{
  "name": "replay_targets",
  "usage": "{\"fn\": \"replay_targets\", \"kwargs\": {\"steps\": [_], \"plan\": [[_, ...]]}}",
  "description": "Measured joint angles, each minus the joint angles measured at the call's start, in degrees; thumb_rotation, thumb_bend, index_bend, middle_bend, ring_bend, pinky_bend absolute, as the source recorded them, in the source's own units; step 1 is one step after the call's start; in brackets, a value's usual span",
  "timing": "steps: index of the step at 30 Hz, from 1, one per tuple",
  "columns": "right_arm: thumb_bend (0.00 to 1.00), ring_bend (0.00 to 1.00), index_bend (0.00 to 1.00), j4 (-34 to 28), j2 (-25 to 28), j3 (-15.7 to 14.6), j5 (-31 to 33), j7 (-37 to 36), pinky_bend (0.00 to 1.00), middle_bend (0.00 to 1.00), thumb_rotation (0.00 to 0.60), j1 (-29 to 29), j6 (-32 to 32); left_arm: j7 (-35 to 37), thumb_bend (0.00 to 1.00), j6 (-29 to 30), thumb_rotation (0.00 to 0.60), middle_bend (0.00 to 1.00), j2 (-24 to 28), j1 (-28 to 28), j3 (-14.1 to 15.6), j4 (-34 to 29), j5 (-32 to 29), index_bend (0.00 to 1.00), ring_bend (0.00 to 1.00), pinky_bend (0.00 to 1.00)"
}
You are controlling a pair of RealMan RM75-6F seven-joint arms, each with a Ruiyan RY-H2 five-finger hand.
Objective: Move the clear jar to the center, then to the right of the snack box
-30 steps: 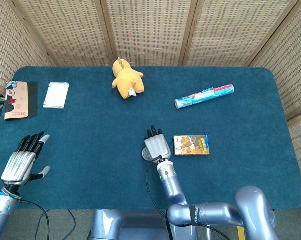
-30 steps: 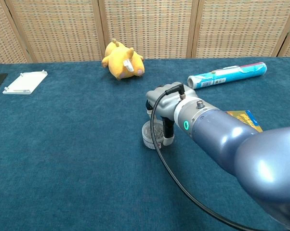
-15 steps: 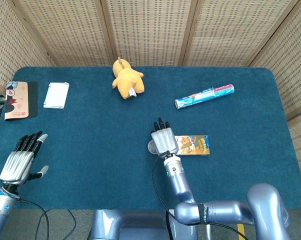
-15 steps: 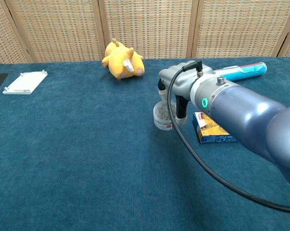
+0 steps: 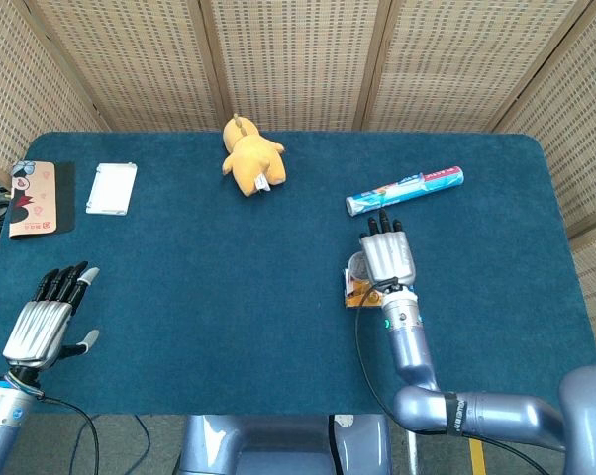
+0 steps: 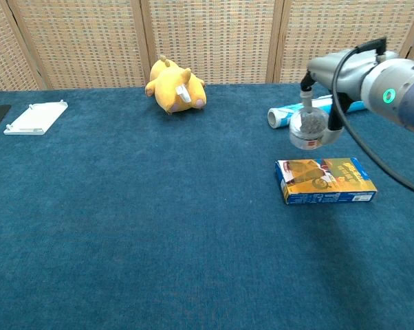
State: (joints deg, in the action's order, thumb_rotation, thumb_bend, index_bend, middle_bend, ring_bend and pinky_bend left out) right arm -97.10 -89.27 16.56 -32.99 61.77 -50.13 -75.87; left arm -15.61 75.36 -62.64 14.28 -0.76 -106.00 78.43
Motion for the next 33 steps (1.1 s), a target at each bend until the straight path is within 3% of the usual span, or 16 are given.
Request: {"fn": "replay_targets", "kwargs": {"steps": [13,24,33], "plan": [[0.0,0.0,0.63,2.0,8.3,-4.0,1.4,-9.7,0.19,0.16,0.6,7.1,5.2,-0.5,0.29,0.5,0.6,0.0,0.1,-0.4,-0.3,-0.6,0.0,0.0,0.0,0.0],[0.0,0.0,0.63,6.5,8.9,-6.3,-0.3,-15.9,0.19,0.16,0.6,9.6,9.6,-1.1,0.29,1.0,0.6,0.0,0.1,-0.7,-0.2,-0.9,0.6,0.0,0.0,0.0],[0.0,0.0,0.63,9.1,7.5,-7.0,-0.5,-16.4,0.19,0.16,0.6,9.5,10.8,-0.8,0.29,0.9,0.6,0.0,0.2,-0.9,-0.4,-0.8,0.3,0.0,0.0,0.0]]}}
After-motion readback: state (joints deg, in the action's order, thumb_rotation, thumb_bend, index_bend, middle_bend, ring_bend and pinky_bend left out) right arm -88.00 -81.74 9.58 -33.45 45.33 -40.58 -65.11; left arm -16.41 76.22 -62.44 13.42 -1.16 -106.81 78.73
